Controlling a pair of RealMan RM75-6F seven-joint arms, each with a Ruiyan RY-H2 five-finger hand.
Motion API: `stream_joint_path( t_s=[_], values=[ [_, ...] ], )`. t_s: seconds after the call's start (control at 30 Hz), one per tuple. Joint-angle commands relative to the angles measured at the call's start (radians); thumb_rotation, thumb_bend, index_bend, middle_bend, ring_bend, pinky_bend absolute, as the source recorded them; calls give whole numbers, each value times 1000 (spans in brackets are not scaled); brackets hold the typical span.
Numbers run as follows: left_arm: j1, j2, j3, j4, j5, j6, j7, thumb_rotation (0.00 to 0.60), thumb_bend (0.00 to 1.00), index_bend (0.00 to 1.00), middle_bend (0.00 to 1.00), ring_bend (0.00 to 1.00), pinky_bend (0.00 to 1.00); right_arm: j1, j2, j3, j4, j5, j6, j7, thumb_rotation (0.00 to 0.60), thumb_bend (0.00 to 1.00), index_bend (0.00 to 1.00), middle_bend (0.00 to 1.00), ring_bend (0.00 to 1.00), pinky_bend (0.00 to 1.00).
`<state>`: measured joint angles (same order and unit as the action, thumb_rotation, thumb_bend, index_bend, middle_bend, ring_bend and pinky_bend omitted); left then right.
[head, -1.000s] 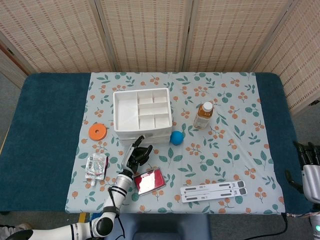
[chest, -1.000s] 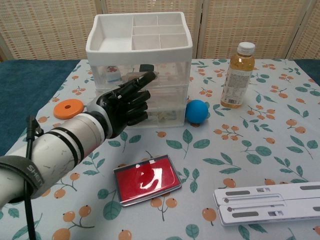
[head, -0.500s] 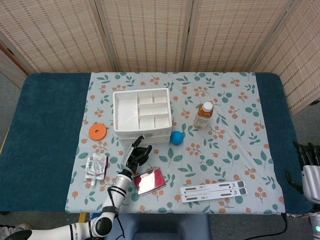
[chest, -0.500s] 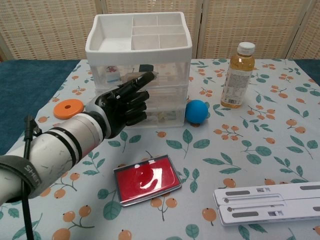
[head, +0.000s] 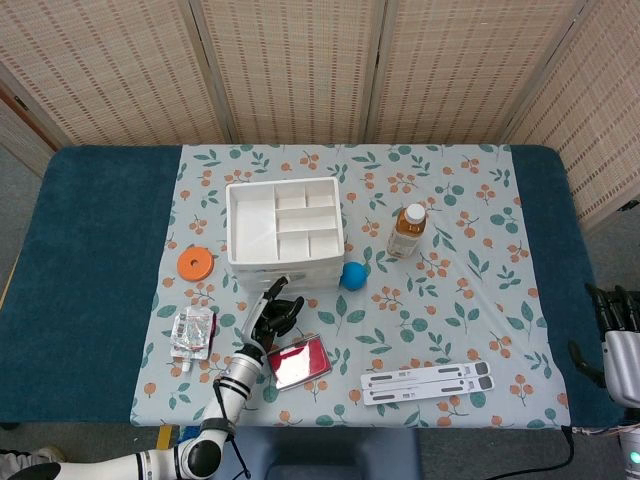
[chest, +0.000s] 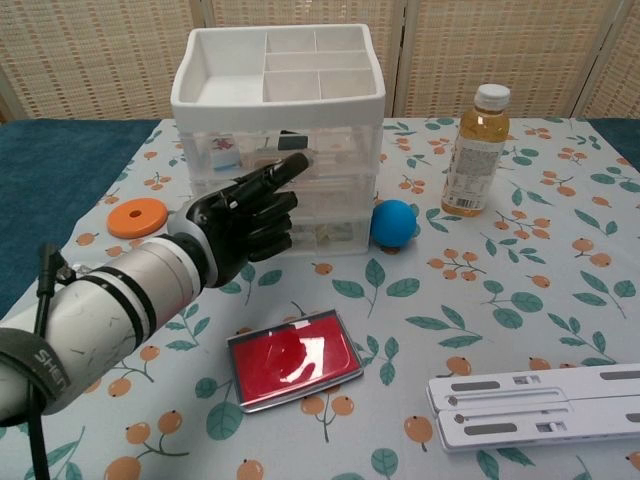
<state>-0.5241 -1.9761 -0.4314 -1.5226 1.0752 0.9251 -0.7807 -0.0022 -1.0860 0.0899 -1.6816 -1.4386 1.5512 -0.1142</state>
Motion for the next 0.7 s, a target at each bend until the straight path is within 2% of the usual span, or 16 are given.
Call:
stream_joint_path(
  t_s=[0.03, 0.43, 0.7],
  values=[
    [6, 5, 8, -3, 7, 1, -5, 600, 325, 412, 949, 1000, 1000, -1, 0, -1, 1, 1, -1, 0, 600, 372, 34, 136, 62, 106],
    [37, 41, 56, -35, 63, 5, -34, 600, 325, 416, 949, 1000, 1000, -3, 0, -2, -4, 0, 1, -5, 600, 372, 34, 137, 62, 106],
    [65, 148, 159, -90, 230, 55, 38, 600, 324, 408, 949, 1000, 1000, 0, 12, 5, -18, -11, 12, -21, 600, 372, 34, 137, 62, 106]
  ],
)
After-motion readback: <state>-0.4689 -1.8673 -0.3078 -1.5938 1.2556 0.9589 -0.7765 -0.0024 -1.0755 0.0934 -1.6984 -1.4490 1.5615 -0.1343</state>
